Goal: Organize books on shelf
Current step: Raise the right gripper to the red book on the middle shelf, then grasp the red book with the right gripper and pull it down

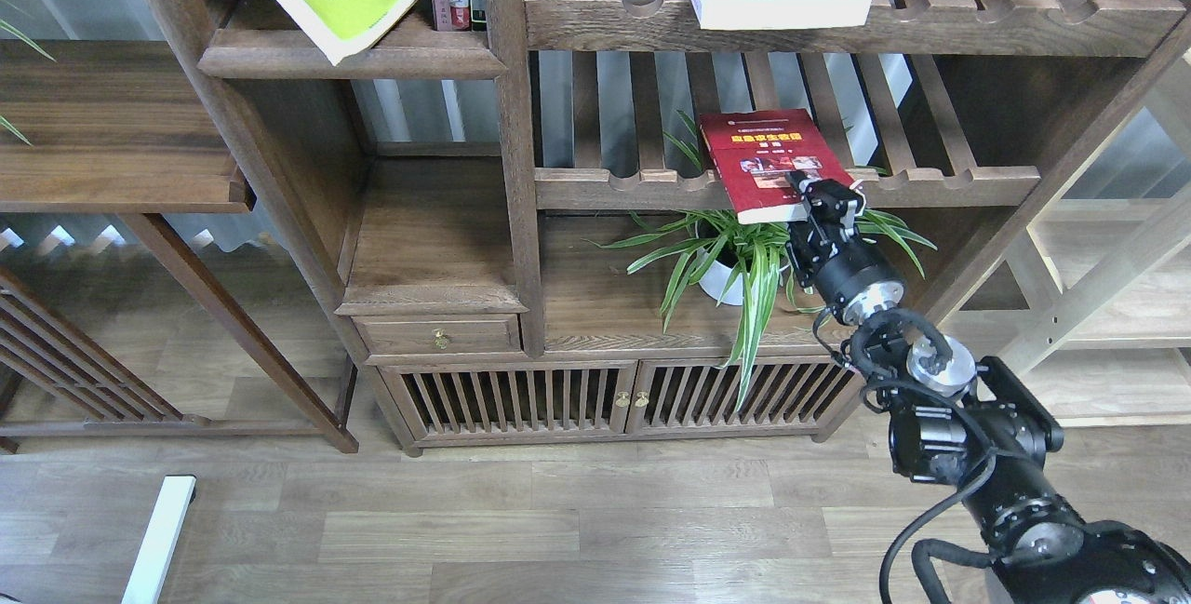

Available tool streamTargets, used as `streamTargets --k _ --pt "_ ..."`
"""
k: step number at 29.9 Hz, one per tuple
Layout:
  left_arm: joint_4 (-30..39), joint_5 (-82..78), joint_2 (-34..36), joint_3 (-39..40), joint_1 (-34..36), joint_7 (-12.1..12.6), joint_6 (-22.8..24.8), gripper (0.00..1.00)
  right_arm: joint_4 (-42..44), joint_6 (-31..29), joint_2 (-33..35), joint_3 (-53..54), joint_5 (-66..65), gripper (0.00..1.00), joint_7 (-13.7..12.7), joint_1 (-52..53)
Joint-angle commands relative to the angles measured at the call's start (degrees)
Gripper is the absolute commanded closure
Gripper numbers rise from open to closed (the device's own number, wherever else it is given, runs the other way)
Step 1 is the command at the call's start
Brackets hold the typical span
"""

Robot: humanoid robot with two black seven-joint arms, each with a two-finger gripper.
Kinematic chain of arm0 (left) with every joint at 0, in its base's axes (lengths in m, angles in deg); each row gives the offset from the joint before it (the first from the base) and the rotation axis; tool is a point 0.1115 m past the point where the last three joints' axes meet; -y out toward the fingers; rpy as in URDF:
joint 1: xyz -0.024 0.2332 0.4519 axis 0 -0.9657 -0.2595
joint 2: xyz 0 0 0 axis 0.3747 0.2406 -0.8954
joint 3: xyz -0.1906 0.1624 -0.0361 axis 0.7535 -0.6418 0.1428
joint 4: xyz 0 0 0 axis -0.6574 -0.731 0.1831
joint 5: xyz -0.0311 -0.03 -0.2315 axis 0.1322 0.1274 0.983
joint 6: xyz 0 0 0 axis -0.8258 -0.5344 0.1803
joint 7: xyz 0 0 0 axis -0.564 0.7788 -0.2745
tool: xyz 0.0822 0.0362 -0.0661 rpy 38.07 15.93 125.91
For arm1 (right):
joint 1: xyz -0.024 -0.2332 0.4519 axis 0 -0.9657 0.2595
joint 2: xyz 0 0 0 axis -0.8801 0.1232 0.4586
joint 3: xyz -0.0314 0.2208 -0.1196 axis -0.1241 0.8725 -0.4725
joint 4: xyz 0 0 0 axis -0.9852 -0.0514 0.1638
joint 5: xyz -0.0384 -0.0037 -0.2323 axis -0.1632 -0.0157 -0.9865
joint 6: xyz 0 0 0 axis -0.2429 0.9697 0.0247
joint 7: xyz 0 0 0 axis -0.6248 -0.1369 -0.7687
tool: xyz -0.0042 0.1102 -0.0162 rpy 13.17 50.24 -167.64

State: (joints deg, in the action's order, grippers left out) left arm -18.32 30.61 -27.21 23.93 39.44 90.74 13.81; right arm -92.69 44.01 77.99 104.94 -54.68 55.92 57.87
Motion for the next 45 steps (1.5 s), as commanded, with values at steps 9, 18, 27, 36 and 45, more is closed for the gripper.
streamTargets --k 9,18,27,36,45 --pt "0.0 0.0 -0.1 0.0 0.1 0.0 0.0 0.01 -0.2 1.7 0.0 -0.4 -0.2 0.82 0.1 1.2" --pt "-0.1 -0.1 -0.2 0.0 0.7 0.0 0.0 0.01 -3.5 0.2 1.8 -0.1 0.3 0.86 -0.9 -4.6" --pt "-1.9 0.3 -0.2 1.4 4.4 0.0 0.0 0.01 -13.4 -2.3 1.3 -1.0 0.6 0.86 -2.7 -13.9" --pt "-6.1 8.1 1.3 1.8 11.3 0.0 0.0 0.01 -28.8 0.4 0.6 -1.1 0.4 0.86 -2.8 -22.7" --pt "-6.2 8.1 1.2 3.2 14.1 0.0 0.0 0.03 -37.1 -0.2 -1.0 -0.9 -1.1 0.86 -2.9 -31.5"
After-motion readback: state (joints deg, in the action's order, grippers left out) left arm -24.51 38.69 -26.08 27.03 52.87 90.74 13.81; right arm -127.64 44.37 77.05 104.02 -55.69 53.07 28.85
